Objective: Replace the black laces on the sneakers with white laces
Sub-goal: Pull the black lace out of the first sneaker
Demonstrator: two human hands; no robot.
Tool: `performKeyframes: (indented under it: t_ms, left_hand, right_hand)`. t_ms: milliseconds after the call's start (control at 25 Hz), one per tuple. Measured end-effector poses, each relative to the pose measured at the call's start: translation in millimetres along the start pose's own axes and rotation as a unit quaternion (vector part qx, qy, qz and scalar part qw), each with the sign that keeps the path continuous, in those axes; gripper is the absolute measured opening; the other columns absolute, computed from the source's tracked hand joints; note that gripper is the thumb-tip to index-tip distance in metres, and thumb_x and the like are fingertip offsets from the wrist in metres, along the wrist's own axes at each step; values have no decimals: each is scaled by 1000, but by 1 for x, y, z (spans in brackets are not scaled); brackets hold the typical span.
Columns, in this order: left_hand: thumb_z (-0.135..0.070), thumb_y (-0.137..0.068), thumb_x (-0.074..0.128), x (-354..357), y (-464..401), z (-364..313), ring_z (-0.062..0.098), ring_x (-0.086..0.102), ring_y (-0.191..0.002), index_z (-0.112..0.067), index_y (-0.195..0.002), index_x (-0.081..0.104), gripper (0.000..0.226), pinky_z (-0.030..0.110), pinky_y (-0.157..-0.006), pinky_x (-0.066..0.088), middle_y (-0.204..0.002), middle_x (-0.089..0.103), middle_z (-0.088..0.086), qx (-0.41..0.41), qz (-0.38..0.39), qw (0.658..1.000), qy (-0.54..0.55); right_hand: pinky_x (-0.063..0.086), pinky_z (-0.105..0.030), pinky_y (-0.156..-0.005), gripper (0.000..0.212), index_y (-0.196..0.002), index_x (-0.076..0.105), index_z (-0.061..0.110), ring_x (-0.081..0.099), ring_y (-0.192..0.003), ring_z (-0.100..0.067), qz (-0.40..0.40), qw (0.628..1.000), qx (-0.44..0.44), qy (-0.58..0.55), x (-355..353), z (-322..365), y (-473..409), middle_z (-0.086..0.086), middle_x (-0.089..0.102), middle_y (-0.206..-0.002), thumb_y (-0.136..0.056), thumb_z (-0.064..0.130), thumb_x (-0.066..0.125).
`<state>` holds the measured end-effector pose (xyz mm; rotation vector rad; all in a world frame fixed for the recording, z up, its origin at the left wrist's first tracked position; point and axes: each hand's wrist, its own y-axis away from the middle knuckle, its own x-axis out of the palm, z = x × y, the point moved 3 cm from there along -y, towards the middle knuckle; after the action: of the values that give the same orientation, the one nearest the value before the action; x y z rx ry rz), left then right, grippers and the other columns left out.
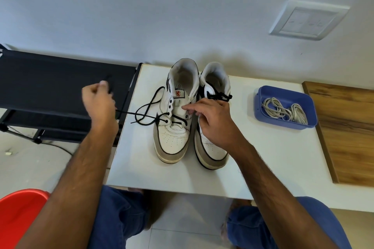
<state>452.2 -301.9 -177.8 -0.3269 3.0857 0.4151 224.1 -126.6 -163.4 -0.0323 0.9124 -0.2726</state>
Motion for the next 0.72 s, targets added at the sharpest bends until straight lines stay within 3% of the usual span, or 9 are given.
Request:
performKeyframes:
  t_ms: [40,120,200,280,400,560,640,720]
  left_hand:
    - [-30,-103,53,5,3,0,12,52,-74,-15,-105,55,16,23,-60,42,-88,58,-5,45,49,992,-103]
    - [-42,-101,54,16,12,-3,16,58,-75,-14,-96,61,28,31,-65,44,-82,63,-6,151,137,931,-303]
    - [-54,-101,49,27,25,-7,17,59,-65,-19,-90,58,38,32,-61,43,-71,63,-4,216,189,860,-422]
    - [-59,-100,45,34,32,-6,18,61,-59,-23,-99,52,37,32,-58,44,-67,63,-3,245,196,812,-492]
    - [-55,-102,45,36,35,-6,20,59,-58,-21,-118,45,37,32,-55,42,-67,63,0,273,187,773,-541]
    - [-65,-98,42,47,48,-11,19,62,-63,-28,-100,58,41,28,-55,40,-69,67,-5,345,215,733,-546]
    - [-70,-94,44,56,58,-7,21,66,-73,-30,-95,63,44,28,-57,42,-80,71,-5,342,234,719,-557]
    - [-71,-91,50,59,61,-4,19,67,-77,-30,-95,64,43,27,-59,43,-84,71,-7,315,231,727,-564]
  right_hand:
    - [25,-29,-95,51,-121,70,34,53,-97,2,-1,1000,2,1,0,2,0,17,63,-102,-86,4,48]
    - [27,-32,-98,40,-118,71,33,57,-100,-2,-3,1000,10,15,2,8,-2,16,62,-100,-90,14,50]
    - [29,-36,-97,24,-111,73,32,56,-96,-5,-25,999,17,44,4,16,-4,16,54,-95,-95,27,55]
    - [28,-38,-94,17,-104,75,31,54,-96,-9,-45,995,21,85,6,25,-10,14,46,-93,-94,37,63]
    - [26,-40,-96,19,-104,75,32,49,-106,-14,-9,987,42,158,14,39,-22,11,38,-100,-90,44,69]
    - [28,-44,-99,22,-105,73,32,45,-111,-18,9,979,58,197,22,50,-26,9,31,-104,-86,44,72]
    - [28,-43,-96,20,-103,73,32,46,-110,-19,5,976,61,208,22,51,-26,7,38,-107,-86,42,73]
    - [28,-42,-95,15,-99,73,30,47,-109,-19,8,975,63,213,22,51,-27,5,43,-110,-87,38,73]
